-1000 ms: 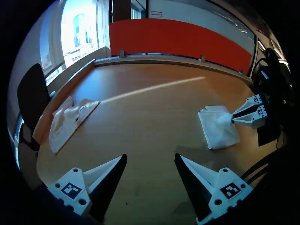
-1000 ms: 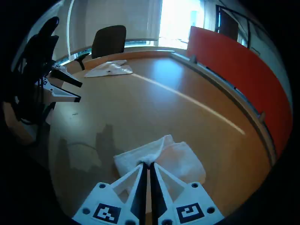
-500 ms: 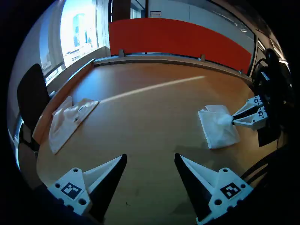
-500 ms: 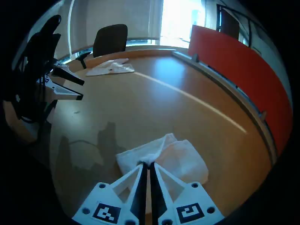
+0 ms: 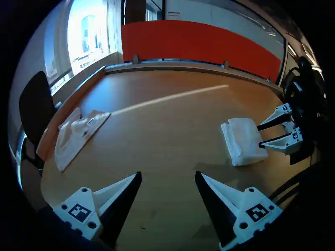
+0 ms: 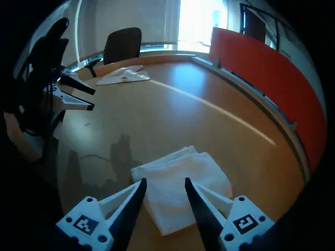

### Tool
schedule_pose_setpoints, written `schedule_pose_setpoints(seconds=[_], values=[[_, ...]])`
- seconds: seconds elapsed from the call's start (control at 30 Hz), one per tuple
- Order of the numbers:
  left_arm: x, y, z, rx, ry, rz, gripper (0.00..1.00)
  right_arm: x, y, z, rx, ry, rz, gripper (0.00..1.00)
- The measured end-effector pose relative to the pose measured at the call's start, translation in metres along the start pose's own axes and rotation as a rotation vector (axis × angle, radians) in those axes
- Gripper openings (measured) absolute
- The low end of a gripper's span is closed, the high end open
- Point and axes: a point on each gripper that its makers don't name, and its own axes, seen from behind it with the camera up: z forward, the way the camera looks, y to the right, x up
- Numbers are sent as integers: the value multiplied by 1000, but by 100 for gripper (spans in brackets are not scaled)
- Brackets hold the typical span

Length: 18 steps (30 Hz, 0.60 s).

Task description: Fold towel

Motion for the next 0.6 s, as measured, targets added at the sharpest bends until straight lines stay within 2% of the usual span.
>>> schedule_pose_setpoints(seconds=[0.07, 0.37, 0.6], values=[[0, 1, 0, -1, 0, 2, 94, -1, 1, -1, -4, 0, 6, 79], [2, 4, -1, -4, 3, 5, 94, -12, 4, -7, -21, -7, 26, 79], [2, 7, -2, -7, 6, 11, 94, -34, 4, -11, -35, -38, 47, 79]])
